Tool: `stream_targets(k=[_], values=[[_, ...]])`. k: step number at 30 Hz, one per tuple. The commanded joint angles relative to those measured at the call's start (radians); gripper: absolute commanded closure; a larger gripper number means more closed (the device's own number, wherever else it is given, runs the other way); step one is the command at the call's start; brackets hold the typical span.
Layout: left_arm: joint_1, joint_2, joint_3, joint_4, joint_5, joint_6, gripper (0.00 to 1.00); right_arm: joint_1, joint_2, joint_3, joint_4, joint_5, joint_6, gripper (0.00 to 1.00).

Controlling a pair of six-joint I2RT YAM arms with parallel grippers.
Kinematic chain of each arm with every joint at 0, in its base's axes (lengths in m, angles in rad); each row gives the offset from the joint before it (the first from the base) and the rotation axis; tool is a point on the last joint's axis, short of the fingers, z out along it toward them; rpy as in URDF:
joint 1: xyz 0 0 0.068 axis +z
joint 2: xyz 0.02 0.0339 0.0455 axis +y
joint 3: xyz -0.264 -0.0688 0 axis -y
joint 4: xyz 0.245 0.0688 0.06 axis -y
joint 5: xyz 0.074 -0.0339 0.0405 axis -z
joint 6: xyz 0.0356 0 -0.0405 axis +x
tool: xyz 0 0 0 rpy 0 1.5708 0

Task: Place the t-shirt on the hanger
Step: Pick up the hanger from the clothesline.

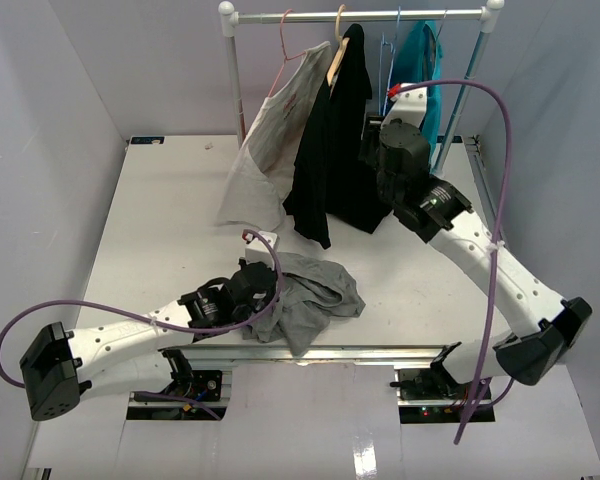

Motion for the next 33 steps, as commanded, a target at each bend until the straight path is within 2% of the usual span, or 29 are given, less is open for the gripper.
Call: stream_targets(k=[1,7,15,23,24,26,28,33], values=[[-0.001,-0.055,-0.013,0.024,0.025,-0.01,1.0,-0.074,0.106,0.121,0.041,-0.067,-0.078,0.42],[-0.001,-0.025,-0.002,0.023,0.044,-0.006,1.0,-0.16,0.237,0.226,0.04,-0.129,-0.112,0.42],[-0.001,0.006,0.007,0.023,0.054,-0.006,1.0,-0.208,0.349,0.286,0.006,-0.106,-0.137,0.42],[-0.001,0.005,0.006,0.023,0.053,-0.007,1.0,-0.231,0.375,0.295,0.006,-0.144,-0.143,0.64],[-0.001,0.006,0.006,0.024,0.055,-0.007,1.0,-0.233,0.369,0.294,0.005,-0.149,-0.144,0.68],[-0.001,0.007,0.007,0.022,0.057,-0.007,1.0,-0.234,0.36,0.299,0.007,-0.15,-0.155,0.83],[-0.001,0.009,0.007,0.022,0.058,-0.007,1.0,-0.235,0.354,0.311,0.007,-0.145,-0.171,0.92],[-0.001,0.015,0.009,0.02,0.06,-0.009,1.0,-0.239,0.335,0.356,0.008,-0.148,-0.212,0.92]])
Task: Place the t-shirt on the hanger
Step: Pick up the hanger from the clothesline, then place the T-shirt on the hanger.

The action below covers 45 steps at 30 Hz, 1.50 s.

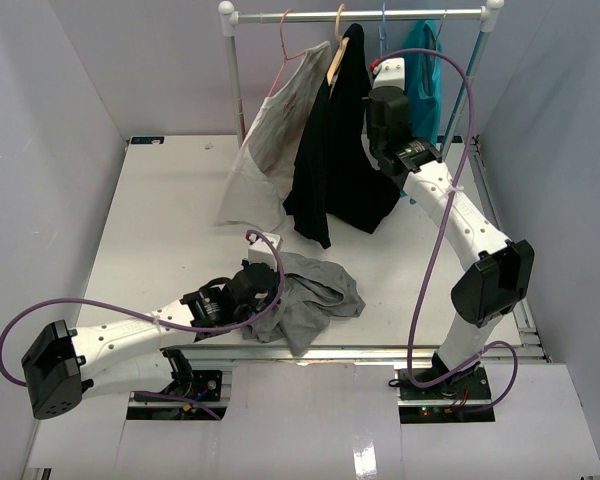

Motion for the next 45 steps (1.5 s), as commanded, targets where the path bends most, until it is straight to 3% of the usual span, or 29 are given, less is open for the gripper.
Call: stream_targets(k=[1,10,18,21,25,28,33,39,45], values=[[-0.001,0.003,0.015,0.012,0.011,-0.006,1.0,-0.009,-0.054,0.086,0.03,0.001,-0.063,0.92],[-0.001,-0.005,0.015,0.012,0.013,-0.009,1.0,-0.01,-0.174,0.037,0.031,-0.052,-0.077,0.92],[-0.001,-0.015,0.016,0.017,0.005,-0.024,1.0,-0.008,-0.362,-0.157,-0.07,-0.192,0.026,0.92],[0.0,0.024,0.056,-0.017,0.012,-0.051,1.0,0.008,-0.413,-0.195,-0.161,-0.212,0.082,0.92],[0.01,0.069,0.11,-0.081,0.015,-0.094,1.0,0.085,-0.53,-0.382,-0.18,-0.163,0.111,0.92],[0.056,0.065,0.112,-0.052,0.128,-0.108,1.0,0.152,-0.631,-0.525,-0.205,-0.111,0.154,0.92],[0.149,0.07,0.102,0.013,0.305,-0.118,1.0,0.304,-0.785,-0.628,-0.363,-0.01,0.286,0.92],[0.172,0.159,0.162,-0.027,0.308,-0.126,1.0,0.367,-1.029,-0.764,-0.495,-0.16,0.431,0.92],[0.189,0.145,0.197,-0.068,0.276,-0.123,1.0,0.368,-1.207,-0.834,-0.546,-0.389,0.41,0.92]])
